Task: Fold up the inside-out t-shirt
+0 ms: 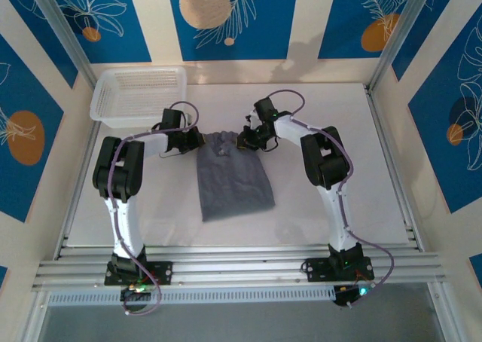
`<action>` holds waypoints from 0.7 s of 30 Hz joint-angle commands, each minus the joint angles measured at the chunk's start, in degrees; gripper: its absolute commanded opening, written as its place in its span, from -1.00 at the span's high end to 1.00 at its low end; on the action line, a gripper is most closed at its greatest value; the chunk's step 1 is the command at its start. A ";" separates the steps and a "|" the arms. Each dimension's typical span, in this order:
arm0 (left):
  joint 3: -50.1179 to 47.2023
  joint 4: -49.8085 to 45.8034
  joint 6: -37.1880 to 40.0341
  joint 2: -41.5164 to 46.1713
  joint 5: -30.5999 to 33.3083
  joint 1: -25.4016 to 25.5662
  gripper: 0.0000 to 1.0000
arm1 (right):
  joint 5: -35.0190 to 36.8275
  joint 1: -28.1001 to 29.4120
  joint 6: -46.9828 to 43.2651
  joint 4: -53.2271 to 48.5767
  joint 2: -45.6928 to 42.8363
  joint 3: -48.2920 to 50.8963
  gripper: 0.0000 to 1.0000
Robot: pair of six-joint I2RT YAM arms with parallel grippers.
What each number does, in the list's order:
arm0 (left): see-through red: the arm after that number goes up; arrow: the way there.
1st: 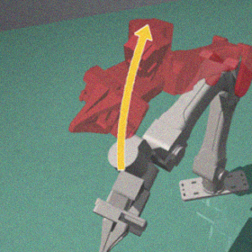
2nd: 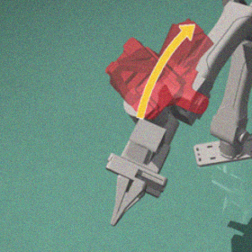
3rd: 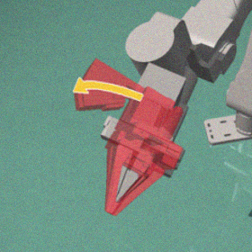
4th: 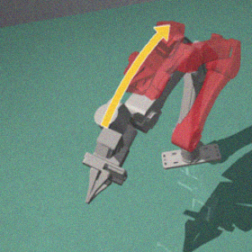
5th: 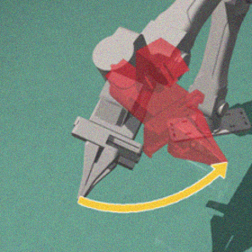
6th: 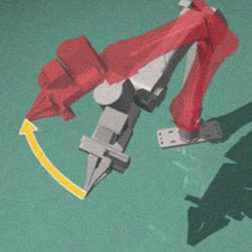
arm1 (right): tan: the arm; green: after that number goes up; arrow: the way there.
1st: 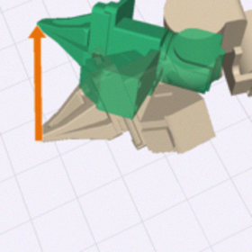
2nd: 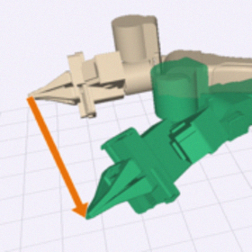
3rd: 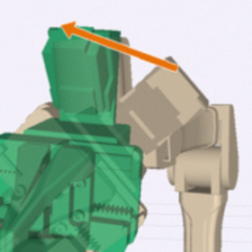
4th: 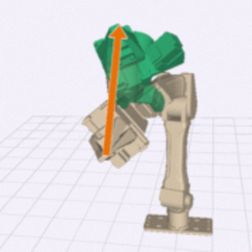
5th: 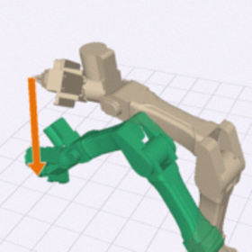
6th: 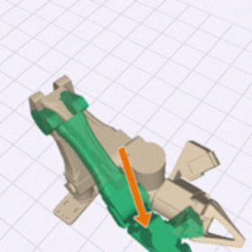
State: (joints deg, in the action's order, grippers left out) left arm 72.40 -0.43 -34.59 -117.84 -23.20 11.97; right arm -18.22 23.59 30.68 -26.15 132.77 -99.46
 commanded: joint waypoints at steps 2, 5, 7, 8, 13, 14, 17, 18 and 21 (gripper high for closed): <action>-0.09 -0.16 0.35 1.71 -0.97 0.57 1.00 | -1.81 -0.41 0.66 -2.04 -0.43 -1.18 1.00; -0.72 -0.36 0.81 2.75 -0.94 0.51 1.00 | -1.46 -1.46 0.53 -1.43 -4.56 0.93 1.00; -0.96 0.19 0.18 4.05 -2.59 0.27 1.00 | -1.47 -2.20 0.59 -1.13 -7.92 2.07 1.00; -0.66 0.57 -0.26 5.19 -4.16 0.16 1.00 | -1.60 -2.52 0.61 -1.18 -9.90 2.27 1.00; 5.87 -2.14 -3.19 16.53 -9.93 0.06 1.00 | -0.85 -3.59 -0.90 -5.95 -19.14 -4.72 1.00; 7.68 -3.20 -3.18 19.79 -10.19 0.06 1.00 | -0.37 -3.77 -1.50 -6.93 -21.36 -6.69 1.00; 11.09 -6.82 -0.35 28.75 -7.67 0.10 1.00 | 2.85 -3.82 -3.75 -5.21 -28.96 -7.58 1.00; 11.27 -8.08 0.69 31.02 -6.21 0.09 1.00 | 4.01 -3.80 -4.31 -3.21 -31.53 -5.99 1.00; 7.14 -9.41 2.66 36.73 -2.99 0.16 1.00 | 8.85 -3.07 -6.09 8.27 -39.62 6.05 1.00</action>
State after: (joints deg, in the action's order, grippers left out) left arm 82.02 -5.89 -34.72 -84.51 -28.32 11.97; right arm -13.47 19.99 27.64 -24.12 98.15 -100.05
